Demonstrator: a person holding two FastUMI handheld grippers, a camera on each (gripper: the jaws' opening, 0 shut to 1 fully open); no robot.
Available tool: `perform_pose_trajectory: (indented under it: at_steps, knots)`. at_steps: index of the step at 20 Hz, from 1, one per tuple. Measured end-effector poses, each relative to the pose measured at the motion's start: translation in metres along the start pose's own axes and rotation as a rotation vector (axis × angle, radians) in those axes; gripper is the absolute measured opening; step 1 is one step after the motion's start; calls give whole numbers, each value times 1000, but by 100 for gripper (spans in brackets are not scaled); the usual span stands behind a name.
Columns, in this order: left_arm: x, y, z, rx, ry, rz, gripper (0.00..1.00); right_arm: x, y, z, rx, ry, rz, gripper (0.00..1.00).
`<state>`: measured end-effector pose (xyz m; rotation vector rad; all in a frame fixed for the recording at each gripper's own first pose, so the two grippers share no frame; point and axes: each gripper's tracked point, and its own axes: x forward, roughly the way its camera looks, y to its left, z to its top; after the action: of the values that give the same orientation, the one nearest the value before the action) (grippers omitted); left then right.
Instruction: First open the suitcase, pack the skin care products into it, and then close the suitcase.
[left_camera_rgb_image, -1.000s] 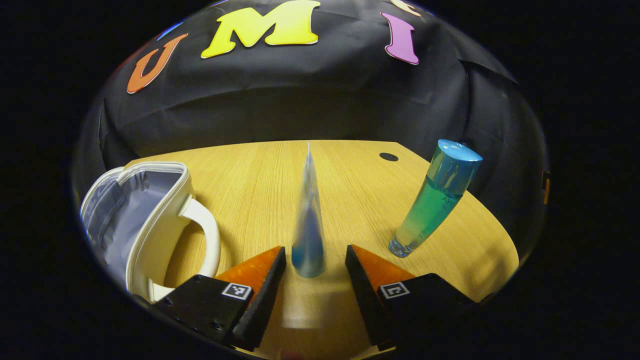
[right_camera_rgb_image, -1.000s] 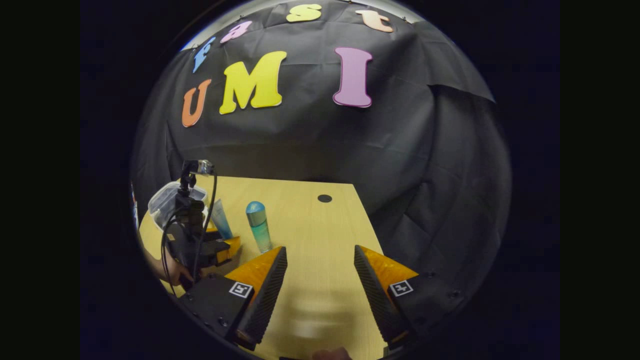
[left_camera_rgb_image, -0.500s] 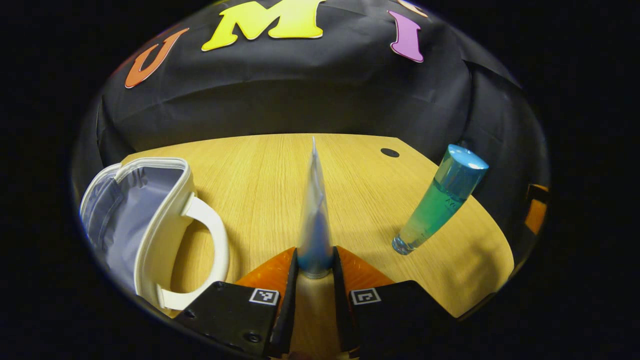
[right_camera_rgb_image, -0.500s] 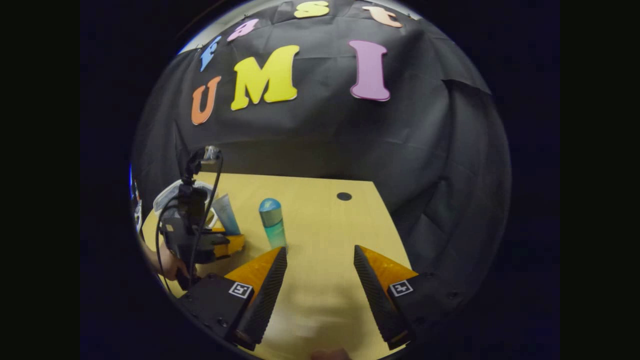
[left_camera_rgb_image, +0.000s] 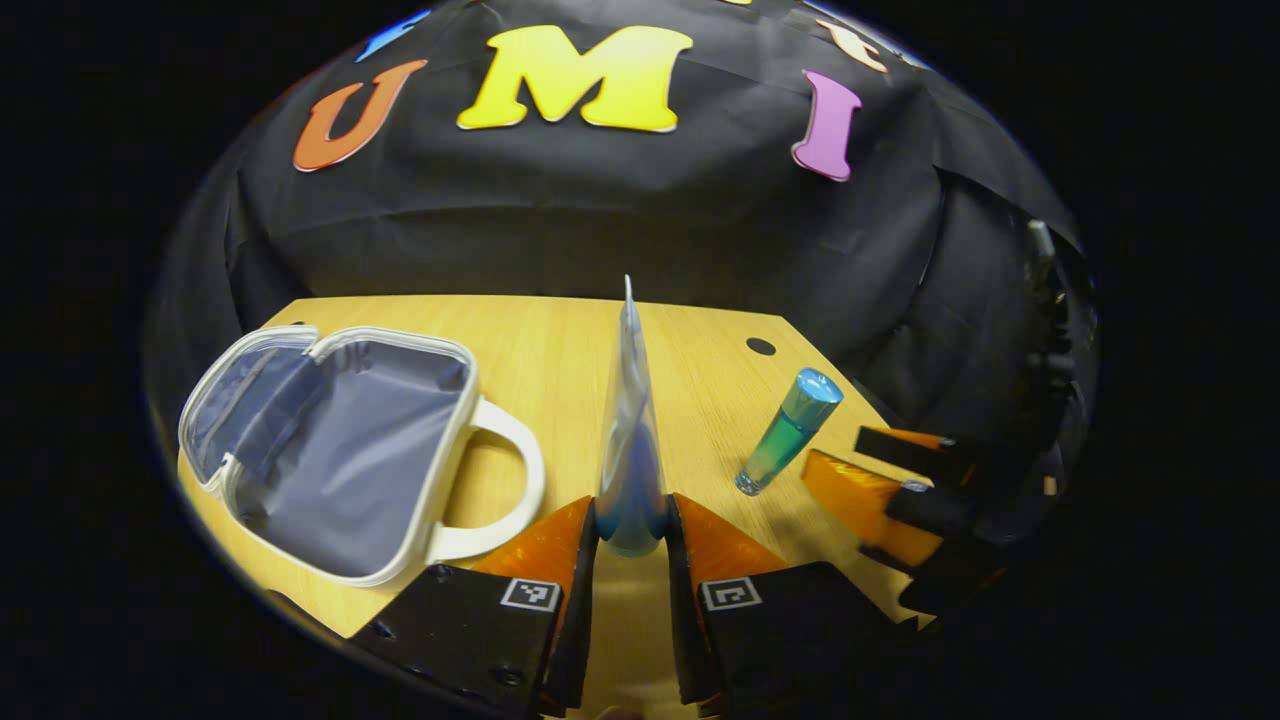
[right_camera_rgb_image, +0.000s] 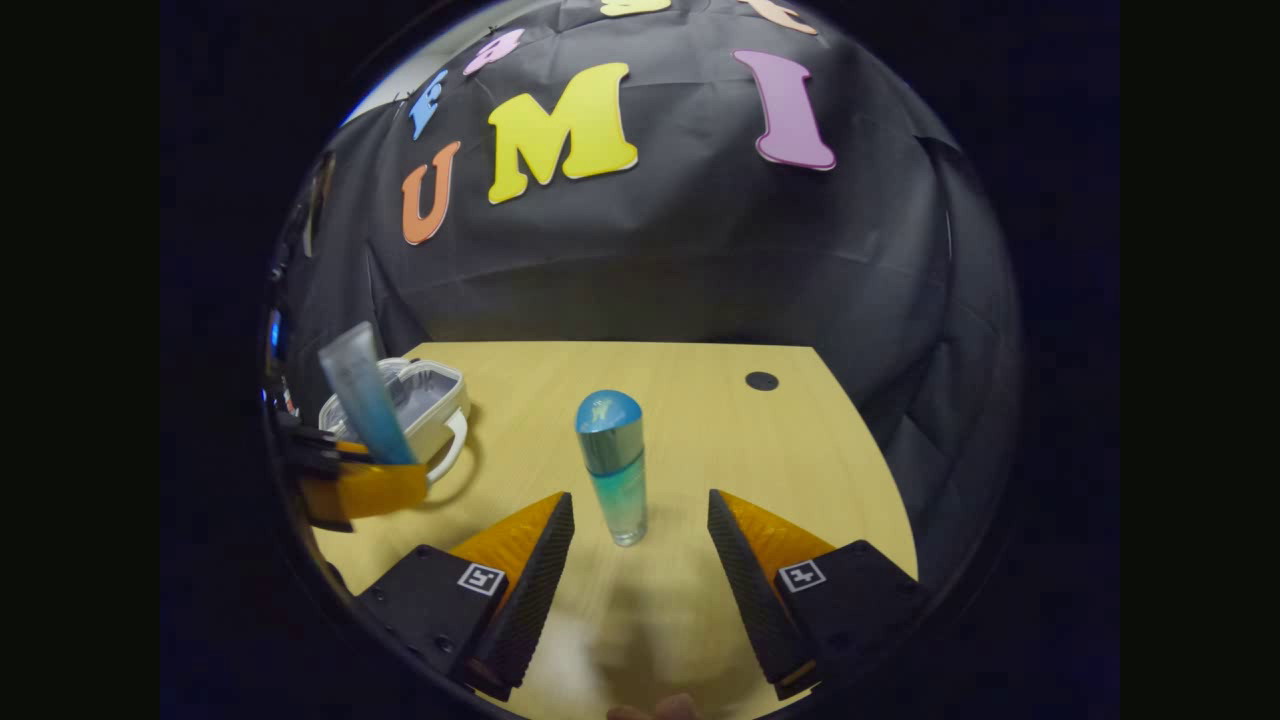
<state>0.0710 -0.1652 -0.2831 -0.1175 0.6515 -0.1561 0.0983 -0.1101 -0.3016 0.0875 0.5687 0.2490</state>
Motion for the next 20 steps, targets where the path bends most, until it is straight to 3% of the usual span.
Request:
perform_pose_trajectory:
  at_steps: [3, 7, 11, 12, 14, 17, 20]
  knots:
    - [-24, 33, 10, -14, -24, 72, 37, 31, 8, -6, 23, 31, 28, 80]
    - [-46, 78, 16, -25, -28, 155, 37, 56, 12, -15, 44, 72, 30, 73]
    - [-59, 119, 23, -32, -36, 211, 37, 69, 6, -23, 67, 106, -7, 46]
    - [-60, 130, 24, -30, -37, 217, 37, 69, 6, -20, 57, 103, -14, 41]
    - [-62, 149, 29, -8, -39, 221, 37, 65, 4, -17, 25, 107, -43, 41]
    - [-55, 178, 31, 37, -10, 210, 37, 46, 7, -4, 66, 115, -54, 35]
    - [-43, 215, 17, 85, 50, 227, 37, 8, 23, 18, 107, 112, -22, 35]
